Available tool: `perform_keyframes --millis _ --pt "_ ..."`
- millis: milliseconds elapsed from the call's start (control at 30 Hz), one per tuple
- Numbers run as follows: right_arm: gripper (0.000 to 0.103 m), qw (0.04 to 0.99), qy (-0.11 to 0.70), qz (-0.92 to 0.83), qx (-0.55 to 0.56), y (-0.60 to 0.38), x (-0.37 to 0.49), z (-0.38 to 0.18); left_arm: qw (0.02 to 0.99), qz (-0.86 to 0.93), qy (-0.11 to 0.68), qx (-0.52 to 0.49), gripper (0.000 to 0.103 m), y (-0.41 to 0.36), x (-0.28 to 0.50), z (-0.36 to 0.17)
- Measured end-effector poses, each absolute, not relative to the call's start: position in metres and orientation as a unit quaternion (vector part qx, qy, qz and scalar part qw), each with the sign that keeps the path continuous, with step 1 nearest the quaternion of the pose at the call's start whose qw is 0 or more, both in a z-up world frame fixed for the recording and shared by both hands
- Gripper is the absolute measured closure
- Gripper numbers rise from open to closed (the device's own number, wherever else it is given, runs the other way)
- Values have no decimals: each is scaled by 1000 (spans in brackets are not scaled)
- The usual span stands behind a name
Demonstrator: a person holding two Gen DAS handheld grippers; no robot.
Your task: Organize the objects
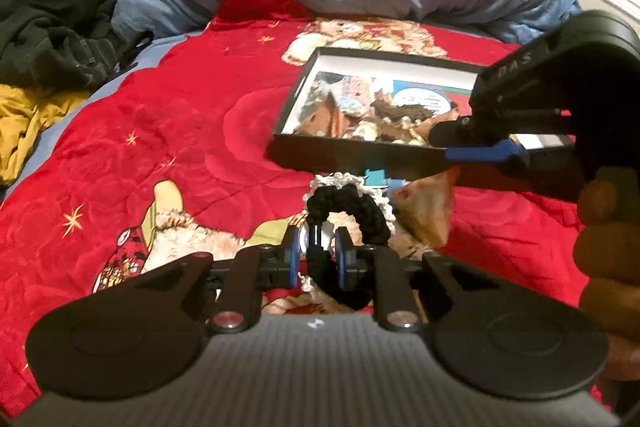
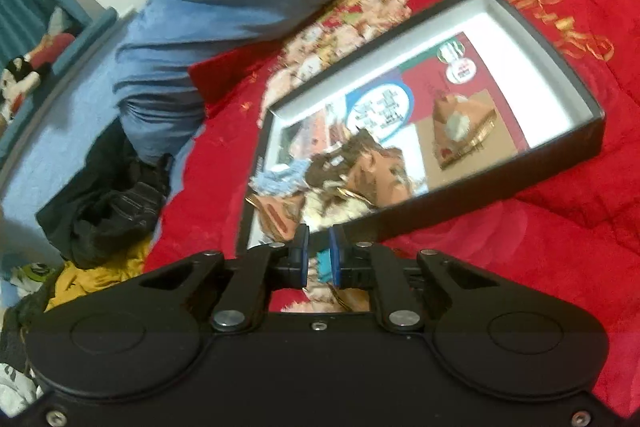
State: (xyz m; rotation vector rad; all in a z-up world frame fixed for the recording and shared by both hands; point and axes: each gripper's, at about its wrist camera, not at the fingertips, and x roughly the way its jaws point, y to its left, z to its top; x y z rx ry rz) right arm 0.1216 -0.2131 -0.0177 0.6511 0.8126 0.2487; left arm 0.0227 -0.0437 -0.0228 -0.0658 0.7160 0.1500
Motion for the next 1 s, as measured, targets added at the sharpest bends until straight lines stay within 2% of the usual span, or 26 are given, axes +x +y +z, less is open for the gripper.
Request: perform_keyframes --millis 67,133,233,400,700,1000 --pt "80 855 399 110 315 -213 122 -23 930 72 358 -40 81 -41 24 -23" --pt "64 857 400 103 307 -213 121 -25 929 75 359 -46 81 -38 24 -23" --pt "51 864 399 102 289 -211 118 -22 928 82 360 -51 81 -35 25 -23" --pt "41 877 404 80 247 -206 114 -20 922 81 373 -56 81 -33 28 -25" --pt "41 867 459 29 192 -205 117 -39 916 77 390 -54 81 -35 31 -29" --pt "54 874 479 1 86 -177 113 -40 920 75 381 -55 81 -34 32 -26"
